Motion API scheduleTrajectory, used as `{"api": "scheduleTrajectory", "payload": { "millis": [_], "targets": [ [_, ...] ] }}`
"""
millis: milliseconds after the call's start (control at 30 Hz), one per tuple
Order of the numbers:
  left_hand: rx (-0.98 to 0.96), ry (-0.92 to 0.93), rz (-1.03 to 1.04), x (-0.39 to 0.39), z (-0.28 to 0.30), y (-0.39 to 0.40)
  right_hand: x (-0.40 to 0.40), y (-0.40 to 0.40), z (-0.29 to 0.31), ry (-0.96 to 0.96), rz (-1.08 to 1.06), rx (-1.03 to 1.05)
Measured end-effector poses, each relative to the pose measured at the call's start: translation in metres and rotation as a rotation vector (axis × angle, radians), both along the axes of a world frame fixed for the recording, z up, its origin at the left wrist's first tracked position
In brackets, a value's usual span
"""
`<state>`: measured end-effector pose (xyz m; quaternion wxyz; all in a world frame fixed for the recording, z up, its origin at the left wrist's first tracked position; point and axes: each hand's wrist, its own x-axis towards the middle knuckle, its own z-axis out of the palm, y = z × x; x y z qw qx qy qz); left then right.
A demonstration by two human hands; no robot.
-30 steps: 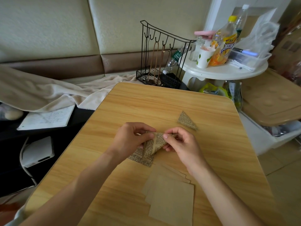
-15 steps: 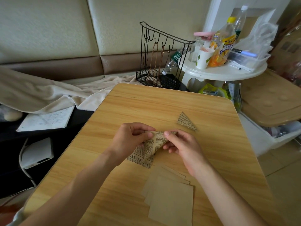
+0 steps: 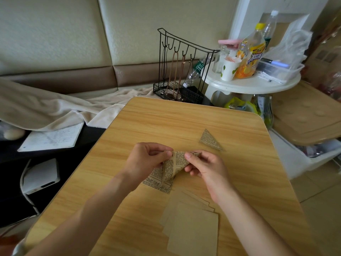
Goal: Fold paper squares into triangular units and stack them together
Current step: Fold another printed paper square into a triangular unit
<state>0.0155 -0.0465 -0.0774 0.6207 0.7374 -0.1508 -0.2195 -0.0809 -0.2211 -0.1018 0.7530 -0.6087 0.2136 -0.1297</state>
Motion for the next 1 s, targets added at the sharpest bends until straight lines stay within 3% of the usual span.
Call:
{"api": "scheduleTrajectory", "payload": {
  "millis": [633,833,1000],
  "targets": [
    [-0.008,-0.027,-0.035,0.0012,-0.0012,0.0006,-0.0017,-0.0019,0.0009,0.016,-0.036,0.062],
    [0.094,-0.196,-0.138,0.0027,-0.0061,0.0014,-0.0027,-0.0013,-0.0002,0.016,-0.021,0.005],
    [0.091,-0.216,-0.081,0.0050,-0.0067,0.0019,-0.0033,-0.0032,0.0009,0.010,-0.007,0.052]
  ]
}}
